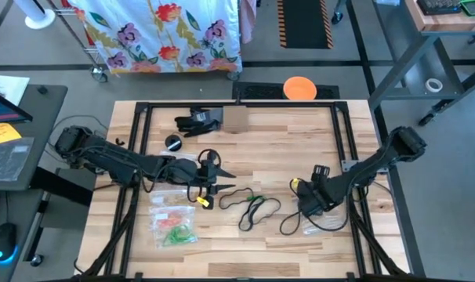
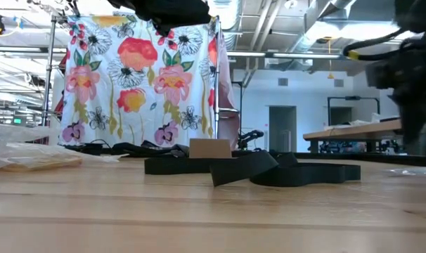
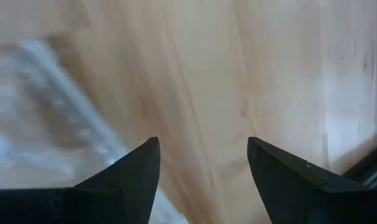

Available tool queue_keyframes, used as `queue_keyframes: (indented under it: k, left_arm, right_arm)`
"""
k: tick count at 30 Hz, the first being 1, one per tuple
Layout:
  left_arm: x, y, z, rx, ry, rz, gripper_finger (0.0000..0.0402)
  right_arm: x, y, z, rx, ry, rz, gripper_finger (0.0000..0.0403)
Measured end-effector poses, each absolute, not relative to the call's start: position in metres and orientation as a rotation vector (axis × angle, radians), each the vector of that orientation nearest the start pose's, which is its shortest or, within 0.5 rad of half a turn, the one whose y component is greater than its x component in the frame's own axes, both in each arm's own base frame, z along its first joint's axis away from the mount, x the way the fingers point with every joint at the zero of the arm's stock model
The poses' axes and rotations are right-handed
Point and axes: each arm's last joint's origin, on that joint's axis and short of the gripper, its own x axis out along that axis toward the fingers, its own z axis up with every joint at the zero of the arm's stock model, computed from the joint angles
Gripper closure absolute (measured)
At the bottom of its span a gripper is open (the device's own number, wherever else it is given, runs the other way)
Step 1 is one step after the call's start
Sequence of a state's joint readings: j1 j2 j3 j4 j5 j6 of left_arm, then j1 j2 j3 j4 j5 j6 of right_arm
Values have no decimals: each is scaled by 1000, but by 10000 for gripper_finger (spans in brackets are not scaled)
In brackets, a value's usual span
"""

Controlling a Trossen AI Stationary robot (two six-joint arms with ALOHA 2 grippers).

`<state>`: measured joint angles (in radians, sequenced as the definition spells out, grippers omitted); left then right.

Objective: Sort rubber bands
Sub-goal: Open the transparent zip bag

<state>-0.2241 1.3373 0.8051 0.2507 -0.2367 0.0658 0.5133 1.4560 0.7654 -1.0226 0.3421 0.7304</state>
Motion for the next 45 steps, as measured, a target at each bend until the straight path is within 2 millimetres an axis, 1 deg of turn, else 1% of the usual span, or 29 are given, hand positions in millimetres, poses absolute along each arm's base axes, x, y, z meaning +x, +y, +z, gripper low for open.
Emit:
queue_keyframes:
  k: [3,6,8,11,14,16,18,19,21,22,23,24,28,31,33,36,38,40,43,45]
  left_arm:
    - [287,-58,261,153,275,1,282]
    - [287,-57,261,154,273,-7,282]
    - [288,-56,261,151,272,-17,282]
    - [288,-54,262,146,270,-29,282]
    - [288,-53,262,144,270,-26,282]
    - [288,-53,262,145,270,-26,282]
    - [288,-53,262,145,270,-26,282]
    - [288,-53,261,146,271,-26,282]
    - [288,-53,261,146,271,-26,282]
    - [288,-53,261,146,271,-26,282]
    - [288,-53,261,146,271,-26,282]
    - [288,-53,261,146,271,-26,282]
    - [288,-53,261,145,271,-25,282]
    - [288,-53,261,137,272,-24,282]
    - [288,-53,261,127,274,-42,282]
    - [289,-58,261,106,265,-194,282]
    - [293,-62,259,116,228,-313,282]
    - [299,-67,255,124,187,-395,282]
    - [312,-67,249,110,106,-384,282]
    - [322,-65,240,109,81,-373,282]
  right_arm:
    - [180,94,165,-95,1515,-311,168]
    - [180,96,166,-68,1541,-247,168]
    - [180,96,164,-89,1535,-216,168]
    - [182,91,157,-88,1517,-193,168]
    - [180,82,146,-67,1531,-184,169]
    - [178,77,140,-55,1548,-187,178]
    - [179,75,139,-37,1561,-155,207]
    - [180,75,140,-43,1565,-137,233]
    - [182,76,143,-68,1560,-107,300]
    - [184,77,145,-81,1554,-84,341]
    - [187,78,148,-97,1546,-61,371]
    - [189,79,152,-107,1539,-48,385]
    - [200,83,172,-134,1501,-63,397]
    - [213,91,192,-178,1406,-58,401]
    - [221,102,205,-231,1299,-23,402]
    - [232,122,217,-342,1076,21,402]
    - [237,136,223,-426,914,28,402]
    - [239,148,227,-502,784,25,402]
    - [241,159,233,-590,644,20,402]
    - [244,164,239,-618,569,1,402]
